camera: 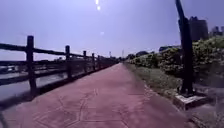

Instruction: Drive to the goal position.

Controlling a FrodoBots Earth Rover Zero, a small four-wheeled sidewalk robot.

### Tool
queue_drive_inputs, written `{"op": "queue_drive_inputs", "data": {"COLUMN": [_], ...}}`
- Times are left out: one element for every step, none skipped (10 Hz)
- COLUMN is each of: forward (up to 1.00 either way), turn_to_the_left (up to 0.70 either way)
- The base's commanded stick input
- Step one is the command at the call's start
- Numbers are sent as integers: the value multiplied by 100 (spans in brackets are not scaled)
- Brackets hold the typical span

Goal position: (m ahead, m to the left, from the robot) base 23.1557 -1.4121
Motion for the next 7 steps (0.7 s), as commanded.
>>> {"op": "queue_drive_inputs", "data": {"forward": [100, 100, 100, 100, 100, 100, 100], "turn_to_the_left": [1, 1, 1, 1, 1, 1, 1]}}
